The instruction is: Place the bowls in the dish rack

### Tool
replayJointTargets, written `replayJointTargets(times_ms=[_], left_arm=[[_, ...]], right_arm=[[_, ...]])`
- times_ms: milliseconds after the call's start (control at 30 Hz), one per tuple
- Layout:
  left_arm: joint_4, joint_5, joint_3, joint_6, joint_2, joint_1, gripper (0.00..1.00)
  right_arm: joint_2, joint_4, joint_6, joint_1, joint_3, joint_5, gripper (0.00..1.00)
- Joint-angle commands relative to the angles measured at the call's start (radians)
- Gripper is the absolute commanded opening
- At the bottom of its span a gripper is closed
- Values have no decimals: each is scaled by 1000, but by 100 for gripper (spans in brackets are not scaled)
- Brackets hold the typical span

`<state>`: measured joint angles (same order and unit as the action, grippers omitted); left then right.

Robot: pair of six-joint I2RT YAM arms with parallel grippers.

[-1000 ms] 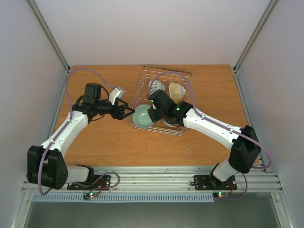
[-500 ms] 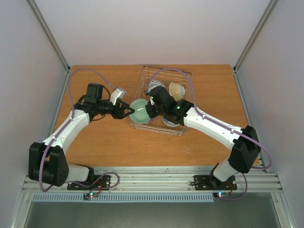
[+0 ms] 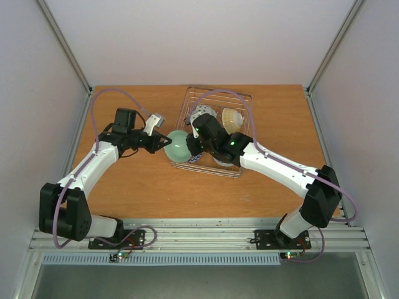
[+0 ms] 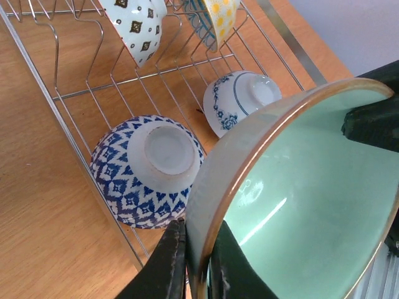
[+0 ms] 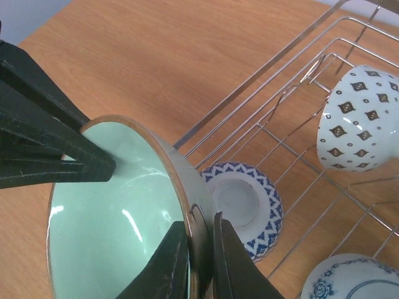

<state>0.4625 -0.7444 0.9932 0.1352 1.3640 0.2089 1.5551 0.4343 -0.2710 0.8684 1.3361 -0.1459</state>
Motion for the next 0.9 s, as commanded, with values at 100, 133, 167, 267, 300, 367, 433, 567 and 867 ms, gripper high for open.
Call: replayJointTargets(times_ms=[100,133,167,267,300,367,433,567,867], left_arm=[[-1,-156,24,96,-8,13,1],[-2,-166,23,98,-8,12,0],[-1,-179,22,100,-8,11,0],[-3,-239,22,101,-6,0,1],[-4,-263,22,99,-4,-6,0],[-8,-313,22,99,2,-16,0],[-13,-350,21,99,7,-28,0],[-40,-416,11,84,7,-48,0],[-91,-423,-20,68,-24,-54,1]], right_arm=[[-84,-82,-15,-16,-31,32,32],[-100,-92,-10,-18,-48,44,41],[-123,-101,3,-20,-66,68,49],[-161,-115,29,-39,-102,193,63],[-169,-117,39,-46,-111,224,64],[-181,-124,58,-59,-128,290,68],[-191,-134,78,-73,-150,355,72],[-209,-192,134,-95,-207,548,79],[-281,-258,248,-102,-320,632,94]])
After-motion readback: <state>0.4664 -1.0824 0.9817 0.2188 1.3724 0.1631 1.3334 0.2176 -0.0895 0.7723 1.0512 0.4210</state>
